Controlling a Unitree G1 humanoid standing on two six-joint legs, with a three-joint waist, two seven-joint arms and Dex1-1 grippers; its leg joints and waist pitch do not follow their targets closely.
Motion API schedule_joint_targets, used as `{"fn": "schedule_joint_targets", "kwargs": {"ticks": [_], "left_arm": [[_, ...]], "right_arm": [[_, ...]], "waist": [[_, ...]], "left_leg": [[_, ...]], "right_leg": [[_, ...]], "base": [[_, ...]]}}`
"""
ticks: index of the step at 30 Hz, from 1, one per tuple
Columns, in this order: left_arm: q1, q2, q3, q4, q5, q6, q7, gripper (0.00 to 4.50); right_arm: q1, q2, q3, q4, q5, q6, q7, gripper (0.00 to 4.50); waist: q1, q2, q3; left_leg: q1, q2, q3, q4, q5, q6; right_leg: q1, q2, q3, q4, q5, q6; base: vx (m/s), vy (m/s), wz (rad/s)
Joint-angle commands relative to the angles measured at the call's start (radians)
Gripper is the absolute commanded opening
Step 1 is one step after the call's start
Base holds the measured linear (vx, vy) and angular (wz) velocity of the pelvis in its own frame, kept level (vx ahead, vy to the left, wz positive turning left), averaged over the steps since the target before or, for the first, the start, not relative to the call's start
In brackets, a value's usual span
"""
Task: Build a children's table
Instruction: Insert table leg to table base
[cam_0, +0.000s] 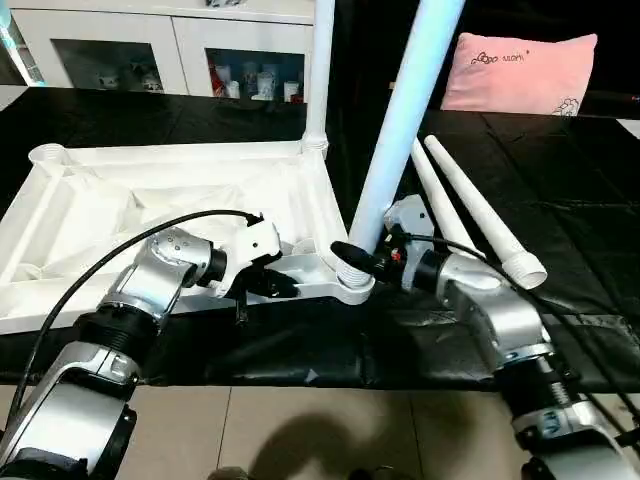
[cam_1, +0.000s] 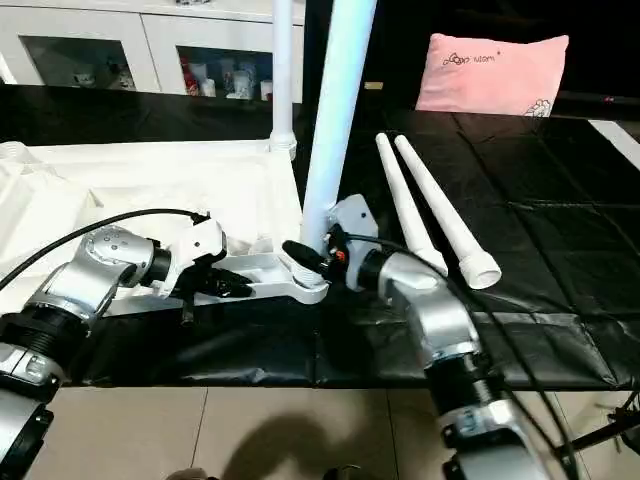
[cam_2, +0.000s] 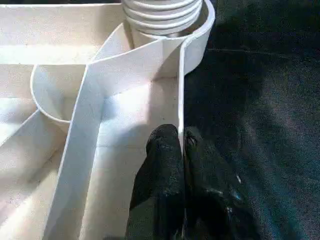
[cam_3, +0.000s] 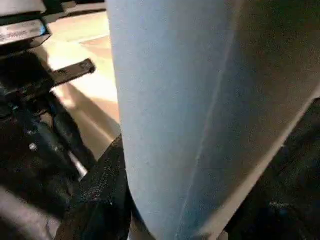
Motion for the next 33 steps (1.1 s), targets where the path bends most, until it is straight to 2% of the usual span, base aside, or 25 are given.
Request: {"fn": "schedule_joint_targets", "kwargs": {"ticks": [1,6,9,12,16,17,18,20,21,22,23,24,25,26,27,28,31,33], "left_arm": [[-0.006,-0.001,-0.015,0.001,0.007,-0.003,-0.011,0.0],[-0.005,-0.004,-0.01,0.003,0.003,0.002,-0.005,0.0],[0.0,-0.001,-0.009,-0.009,-0.003,0.009,-0.016,0.0],[0.005,0.002,-0.009,-0.019,-0.006,0.013,-0.02,0.0],[0.009,0.007,0.001,-0.036,-0.022,0.028,-0.031,0.0],[0.009,0.007,0.001,-0.036,-0.022,0.028,-0.031,0.0],[0.009,0.01,0.005,-0.04,-0.025,0.032,-0.032,0.0],[0.007,0.012,0.014,-0.044,-0.035,0.043,-0.035,0.0],[0.007,0.014,0.016,-0.046,-0.038,0.045,-0.038,0.0],[0.007,0.015,0.017,-0.047,-0.039,0.046,-0.039,0.0],[0.004,0.016,0.018,-0.042,-0.039,0.046,-0.039,0.0],[0.002,0.017,0.019,-0.039,-0.039,0.046,-0.038,0.0],[-0.003,0.016,0.02,-0.03,-0.036,0.043,-0.031,0.0],[-0.007,0.016,0.02,-0.024,-0.033,0.04,-0.025,0.0],[-0.013,0.016,0.023,-0.016,-0.032,0.04,-0.022,0.0],[-0.015,0.016,0.023,-0.015,-0.033,0.041,-0.022,0.0],[-0.024,0.016,0.027,-0.009,-0.036,0.047,-0.018,0.0],[-0.032,0.018,0.029,-0.006,-0.037,0.05,-0.012,0.0]], "right_arm": [[0.022,-0.013,0.022,0.023,-0.011,0.037,0.03,1.93],[0.029,-0.005,0.034,0.038,-0.004,0.036,0.043,1.93],[0.024,-0.002,0.037,0.071,-0.018,0.009,0.04,1.93],[0.019,0.004,0.028,0.099,-0.02,-0.006,0.035,1.93],[0.01,0.031,-0.028,0.157,0.037,-0.006,0.04,1.93],[0.01,0.031,-0.028,0.157,0.037,-0.006,0.04,1.93],[0.011,0.041,-0.059,0.172,0.073,-0.004,0.049,1.93],[0.019,0.051,-0.1,0.186,0.121,0.003,0.062,1.93],[0.024,0.053,-0.108,0.188,0.131,0.004,0.065,1.93],[0.027,0.055,-0.113,0.19,0.135,0.003,0.067,1.93],[0.039,0.055,-0.115,0.193,0.135,-0.008,0.073,1.93],[0.046,0.056,-0.115,0.195,0.133,-0.015,0.076,1.93],[0.06,0.06,-0.119,0.198,0.138,-0.022,0.079,1.93],[0.069,0.063,-0.123,0.2,0.142,-0.026,0.08,1.93],[0.085,0.07,-0.125,0.203,0.141,-0.037,0.079,1.93],[0.09,0.071,-0.123,0.205,0.139,-0.042,0.078,1.93],[0.12,0.079,-0.111,0.222,0.116,-0.081,0.07,1.93],[0.157,0.082,-0.085,0.238,0.075,-0.142,0.048,1.93]], "waist": [[0.001,0.008,-0.08],[0.004,0.009,-0.081],[0.004,0.01,-0.08],[0.003,0.007,-0.079],[0.003,0.007,-0.08],[0.002,0.007,-0.079],[0.002,0.007,-0.079],[0.002,0.015,-0.082],[0.006,0.027,-0.084],[0.003,0.021,-0.085],[0.005,0.028,-0.085],[0.004,0.025,-0.086],[0.006,0.03,-0.086],[0.007,0.027,-0.086],[0.01,0.035,-0.086],[0.008,0.031,-0.085],[0.01,0.039,-0.084],[0.011,0.044,-0.083]], "left_leg": [[-0.009,-0.009,0.017,-0.066,-0.139,0.019],[-0.008,-0.008,0.018,-0.065,-0.133,0.019],[-0.008,-0.009,0.018,-0.065,-0.143,0.015],[-0.007,-0.009,0.018,-0.066,-0.148,0.016],[-0.008,-0.008,0.016,-0.067,-0.155,0.017],[-0.008,-0.008,0.016,-0.068,-0.158,0.016],[-0.008,-0.007,0.016,-0.068,-0.159,0.015],[-0.005,-0.007,0.015,-0.068,-0.173,0.016],[-0.005,-0.007,0.013,-0.067,-0.173,0.013],[-0.006,-0.006,0.014,-0.068,-0.171,0.014],[-0.006,-0.007,0.012,-0.067,-0.167,0.011],[-0.007,-0.009,0.013,-0.066,-0.164,0.012],[-0.007,-0.009,0.012,-0.066,-0.165,0.012],[-0.008,-0.01,0.014,-0.065,-0.165,0.016],[-0.007,-0.009,0.012,-0.066,-0.168,0.015],[-0.007,-0.009,0.013,-0.066,-0.174,0.015],[-0.007,-0.009,0.012,-0.067,-0.186,0.011],[-0.006,-0.01,0.011,-0.067,-0.202,0.009]], "right_leg": [[0.083,-0.059,0.045,-0.073,-0.225,-0.162],[0.081,-0.062,0.045,-0.073,-0.218,-0.166],[0.08,-0.063,0.044,-0.075,-0.232,-0.165],[0.081,-0.062,0.044,-0.075,-0.239,-0.164],[0.081,-0.064,0.044,-0.077,-0.259,-0.161],[0.08,-0.063,0.043,-0.077,-0.259,-0.161],[0.08,-0.063,0.043,-0.077,-0.258,-0.161],[0.08,-0.063,0.043,-0.077,-0.234,-0.176],[0.081,-0.064,0.043,-0.072,-0.211,-0.189],[0.082,-0.063,0.042,-0.073,-0.195,-0.194],[0.082,-0.061,0.041,-0.069,-0.167,-0.204],[0.085,-0.06,0.041,-0.068,-0.151,-0.209],[0.085,-0.061,0.041,-0.067,-0.147,-0.212],[0.086,-0.062,0.041,-0.069,-0.144,-0.213],[0.086,-0.062,0.04,-0.068,-0.151,-0.216],[0.085,-0.061,0.04,-0.071,-0.16,-0.214],[0.084,-0.062,0.039,-0.073,-0.171,-0.214],[0.083,-0.062,0.038,-0.076,-0.195,-0.209]], "base": [[0.0,0.0,0.0],[0.0,0.0,0.0],[0.0,0.0,0.0],[0.0,0.0,0.0],[0.0,0.0,0.0],[0.0,0.0,0.0],[0.0,0.0,0.0],[0.0,0.0,0.0],[0.0,0.0,0.0],[0.0,0.0,0.0],[0.0,0.0,0.0],[0.0,0.0,0.0],[0.0,0.0,0.0],[0.0,0.0,0.0],[0.0,0.0,0.0],[0.0,0.0,0.0],[0.0,0.0,0.0],[0.0,0.0,0.0]]}}
